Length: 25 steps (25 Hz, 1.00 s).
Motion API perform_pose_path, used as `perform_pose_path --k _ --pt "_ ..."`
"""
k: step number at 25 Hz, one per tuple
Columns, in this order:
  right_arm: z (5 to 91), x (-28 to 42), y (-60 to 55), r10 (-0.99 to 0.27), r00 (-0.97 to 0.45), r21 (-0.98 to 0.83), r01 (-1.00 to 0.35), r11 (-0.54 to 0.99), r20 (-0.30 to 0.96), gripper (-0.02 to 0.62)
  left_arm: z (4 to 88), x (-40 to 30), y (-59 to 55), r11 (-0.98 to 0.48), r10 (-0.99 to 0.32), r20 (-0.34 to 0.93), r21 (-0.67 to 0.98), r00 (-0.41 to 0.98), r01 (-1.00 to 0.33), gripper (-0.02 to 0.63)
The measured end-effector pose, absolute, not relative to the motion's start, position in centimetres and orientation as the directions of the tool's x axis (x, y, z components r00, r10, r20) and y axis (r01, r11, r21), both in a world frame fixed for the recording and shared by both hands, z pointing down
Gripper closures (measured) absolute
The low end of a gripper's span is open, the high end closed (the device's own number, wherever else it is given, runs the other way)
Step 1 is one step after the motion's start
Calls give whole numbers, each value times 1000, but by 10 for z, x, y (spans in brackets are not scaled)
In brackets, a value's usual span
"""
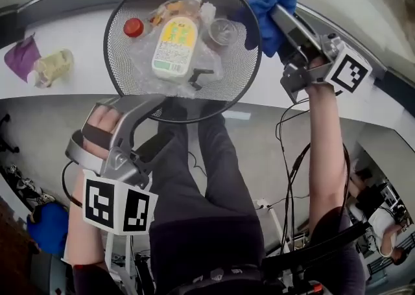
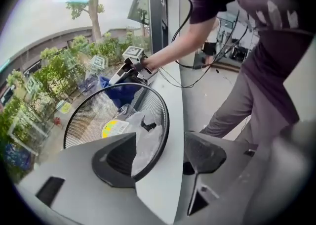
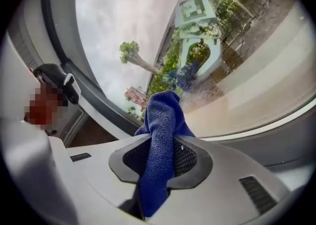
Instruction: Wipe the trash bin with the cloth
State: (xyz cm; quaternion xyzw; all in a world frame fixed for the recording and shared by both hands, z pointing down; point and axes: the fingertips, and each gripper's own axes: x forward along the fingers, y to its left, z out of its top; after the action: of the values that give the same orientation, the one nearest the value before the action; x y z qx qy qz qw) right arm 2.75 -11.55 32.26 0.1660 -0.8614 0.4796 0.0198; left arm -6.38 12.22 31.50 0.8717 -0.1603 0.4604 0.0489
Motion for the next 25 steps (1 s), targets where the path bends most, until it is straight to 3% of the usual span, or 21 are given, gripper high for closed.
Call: perform_pose_path --k 3,10,18,25 --pt "345 20 -93 -196 -951 -846 -303 439 239 502 320 -65 111 -932 -291 820 -126 493 -340 414" --pt "369 37 -62 -279 -945 -964 -217 153 168 502 320 -67 109 -928 -289 820 -115 494 -354 414" --pt "382 44 3 -348 -935 -997 -53 -53 68 502 319 -67 108 -917 -294 825 -101 482 -386 413" --pt "382 28 67 -211 -973 -993 -71 -96 90 502 322 -67 109 -917 -309 835 -134 455 -376 414"
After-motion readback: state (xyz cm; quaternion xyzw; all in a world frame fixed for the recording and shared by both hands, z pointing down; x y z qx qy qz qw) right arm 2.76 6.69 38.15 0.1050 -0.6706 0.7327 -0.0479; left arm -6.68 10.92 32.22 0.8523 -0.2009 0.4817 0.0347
